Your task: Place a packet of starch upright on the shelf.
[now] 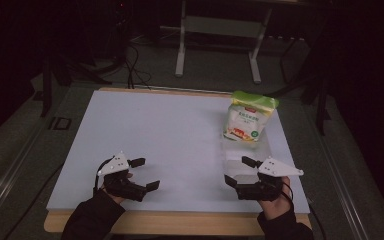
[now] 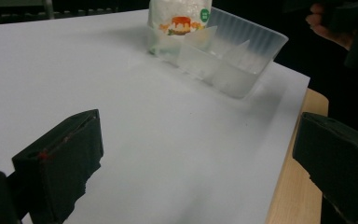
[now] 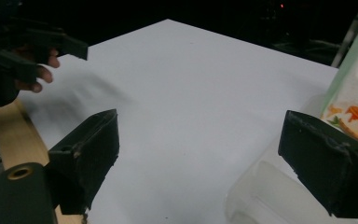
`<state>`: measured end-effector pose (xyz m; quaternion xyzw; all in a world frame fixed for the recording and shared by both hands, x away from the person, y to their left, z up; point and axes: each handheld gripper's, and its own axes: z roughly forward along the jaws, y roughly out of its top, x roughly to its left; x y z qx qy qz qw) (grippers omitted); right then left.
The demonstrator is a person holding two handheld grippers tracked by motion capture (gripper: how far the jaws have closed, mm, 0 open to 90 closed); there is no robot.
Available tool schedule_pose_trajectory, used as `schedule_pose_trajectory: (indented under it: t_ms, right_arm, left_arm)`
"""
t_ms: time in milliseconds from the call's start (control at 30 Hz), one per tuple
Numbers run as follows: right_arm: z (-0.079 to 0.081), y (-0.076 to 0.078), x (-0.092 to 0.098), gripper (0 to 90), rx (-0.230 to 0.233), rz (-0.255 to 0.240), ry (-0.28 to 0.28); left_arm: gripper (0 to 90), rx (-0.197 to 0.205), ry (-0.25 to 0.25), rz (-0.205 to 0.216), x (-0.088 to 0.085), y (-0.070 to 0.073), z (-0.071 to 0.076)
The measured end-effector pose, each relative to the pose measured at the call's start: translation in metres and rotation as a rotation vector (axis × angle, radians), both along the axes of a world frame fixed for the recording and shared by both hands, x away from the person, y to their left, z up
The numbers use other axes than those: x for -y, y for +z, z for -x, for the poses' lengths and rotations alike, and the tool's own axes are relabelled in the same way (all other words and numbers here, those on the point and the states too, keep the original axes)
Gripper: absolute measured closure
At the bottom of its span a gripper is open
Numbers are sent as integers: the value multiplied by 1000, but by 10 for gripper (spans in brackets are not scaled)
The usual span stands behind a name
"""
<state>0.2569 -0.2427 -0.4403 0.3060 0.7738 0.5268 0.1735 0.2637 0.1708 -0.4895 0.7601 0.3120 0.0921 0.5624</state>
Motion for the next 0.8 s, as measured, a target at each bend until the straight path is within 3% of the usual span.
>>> schedule_pose_trajectory:
  t_ms: [233,500,800]
  right_arm:
    - [10,-11,2,134,-21,22,1]
    - [17,-19,4,141,36,43,-13]
    - [14,-22,5,136,24,58,-17]
  left_arm:
    - [23,-2,-4,0,0,-1,1]
    - [23,-11,-2,-7,0,-5,-1]
    - [23,-12,-6,-7,0,-6,-1]
